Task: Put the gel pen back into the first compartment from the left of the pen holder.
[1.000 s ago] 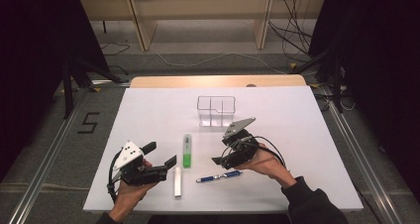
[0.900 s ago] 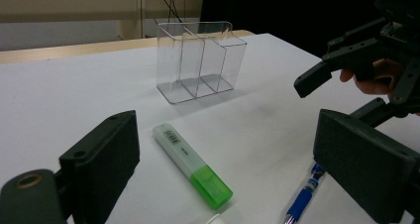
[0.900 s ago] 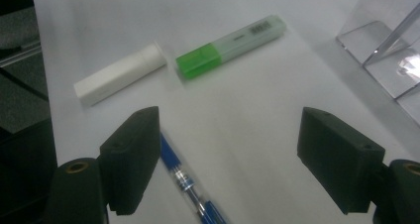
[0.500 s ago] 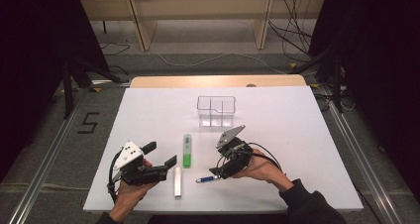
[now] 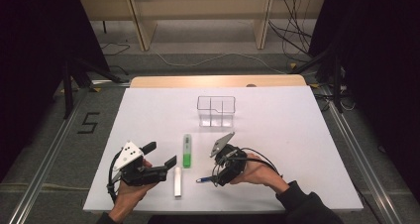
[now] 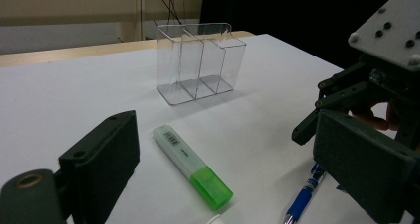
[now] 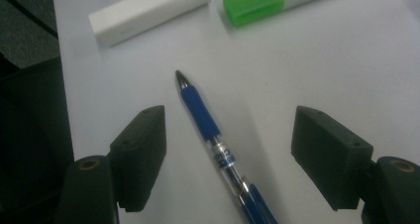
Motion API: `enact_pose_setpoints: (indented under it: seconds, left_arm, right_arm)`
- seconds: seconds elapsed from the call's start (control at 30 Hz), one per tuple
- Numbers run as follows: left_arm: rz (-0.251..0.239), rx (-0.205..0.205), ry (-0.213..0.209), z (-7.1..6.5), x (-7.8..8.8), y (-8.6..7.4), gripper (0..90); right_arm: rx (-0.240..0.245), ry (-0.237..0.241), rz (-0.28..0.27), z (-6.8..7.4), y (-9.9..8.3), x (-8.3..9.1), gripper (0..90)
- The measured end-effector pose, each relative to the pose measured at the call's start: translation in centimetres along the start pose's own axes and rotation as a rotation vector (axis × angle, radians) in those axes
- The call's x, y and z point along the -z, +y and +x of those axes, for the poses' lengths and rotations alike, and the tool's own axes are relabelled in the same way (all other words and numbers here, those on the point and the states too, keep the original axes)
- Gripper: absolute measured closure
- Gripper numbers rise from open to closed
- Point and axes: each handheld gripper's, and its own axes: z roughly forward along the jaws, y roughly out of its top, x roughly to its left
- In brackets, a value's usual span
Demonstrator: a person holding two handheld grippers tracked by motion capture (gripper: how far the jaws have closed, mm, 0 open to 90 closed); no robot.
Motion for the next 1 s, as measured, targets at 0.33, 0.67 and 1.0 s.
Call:
enact_pose_setpoints:
  seconds: [0.33,0.67,1.0]
  left_arm:
    - [-0.003,-0.002,-0.002,0.0,0.0,0.0,10.1]
    - [-0.001,0.0,-0.004,0.0,-0.1,0.0,10.0]
    - [-0.002,0.0,-0.004,0.0,0.0,0.0,10.0]
  right_arm:
    - [0.02,-0.004,0.068,0.2,-0.3,-1.2,39.3]
    - [0.034,0.008,0.095,0.2,-0.2,-1.9,51.7]
    - [0.058,0.013,0.113,0.3,-0.1,-2.2,60.8]
